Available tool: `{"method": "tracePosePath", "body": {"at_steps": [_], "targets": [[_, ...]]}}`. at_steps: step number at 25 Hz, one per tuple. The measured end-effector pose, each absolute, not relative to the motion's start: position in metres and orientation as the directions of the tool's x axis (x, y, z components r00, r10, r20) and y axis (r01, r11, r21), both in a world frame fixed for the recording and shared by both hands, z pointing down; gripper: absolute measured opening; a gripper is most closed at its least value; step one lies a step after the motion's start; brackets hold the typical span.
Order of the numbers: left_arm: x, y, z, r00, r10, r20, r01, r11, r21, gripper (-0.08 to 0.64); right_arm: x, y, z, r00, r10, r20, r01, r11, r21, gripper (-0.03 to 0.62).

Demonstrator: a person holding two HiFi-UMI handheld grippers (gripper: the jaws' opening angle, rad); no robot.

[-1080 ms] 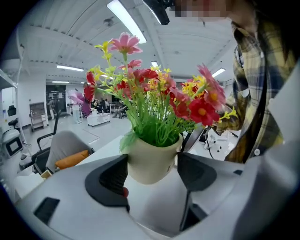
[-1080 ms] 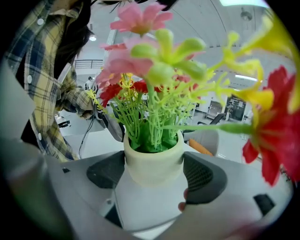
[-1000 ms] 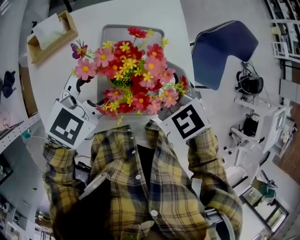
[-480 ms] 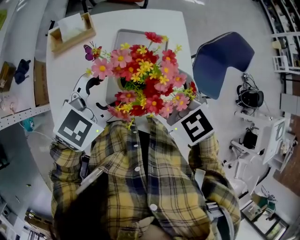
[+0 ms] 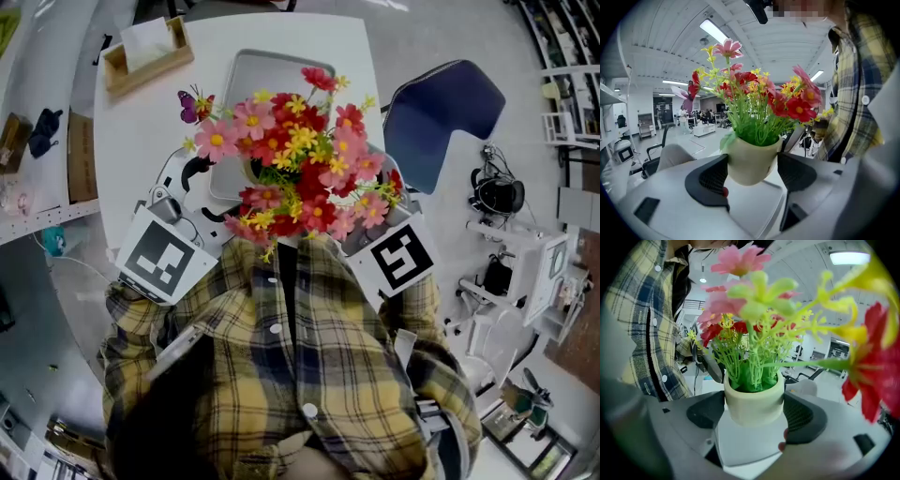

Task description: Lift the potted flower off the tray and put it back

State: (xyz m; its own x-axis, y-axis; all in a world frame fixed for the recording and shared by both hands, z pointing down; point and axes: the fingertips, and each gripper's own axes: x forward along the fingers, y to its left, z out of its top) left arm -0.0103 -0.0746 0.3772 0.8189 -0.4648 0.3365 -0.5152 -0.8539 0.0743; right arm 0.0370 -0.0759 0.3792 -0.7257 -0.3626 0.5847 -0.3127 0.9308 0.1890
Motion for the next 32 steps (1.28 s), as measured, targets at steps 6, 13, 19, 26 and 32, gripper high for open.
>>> {"method": "tracePosePath", "body": {"at_steps": [6, 13, 19, 26, 32], "targets": [[-0.006, -0.082, 0.39, 0.821, -0.459, 0.341, -0.515, -0.853, 0.091, 0.342, 0.041, -0.084, 0.39, -0.73, -0.354, 0.585, -0.308, 0.934, 0.181, 0.368], [-0.011, -0.083, 0.383, 0.82, -0.47, 0.327, -0.525, -0.845, 0.101, 0.342, 0.036, -0.086, 0.382, -0.741, -0.35, 0.573, -0.299, 0.936, 0.185, 0.368], [-0.005, -0.081, 0.389, 0.817, -0.477, 0.324, -0.535, -0.837, 0.116, 0.341, 0.041, -0.084, 0.388, -0.744, -0.344, 0.573, -0.293, 0.939, 0.182, 0.368], [-0.007, -0.083, 0.391, 0.813, -0.484, 0.323, -0.543, -0.831, 0.12, 0.341, 0.039, -0.087, 0.39, -0.747, -0.34, 0.571, -0.29, 0.94, 0.179, 0.368], [-0.007, -0.084, 0.389, 0.813, -0.488, 0.317, -0.546, -0.828, 0.129, 0.339, 0.04, -0.087, 0.389, -0.745, -0.342, 0.573, -0.293, 0.939, 0.179, 0.368]]}}
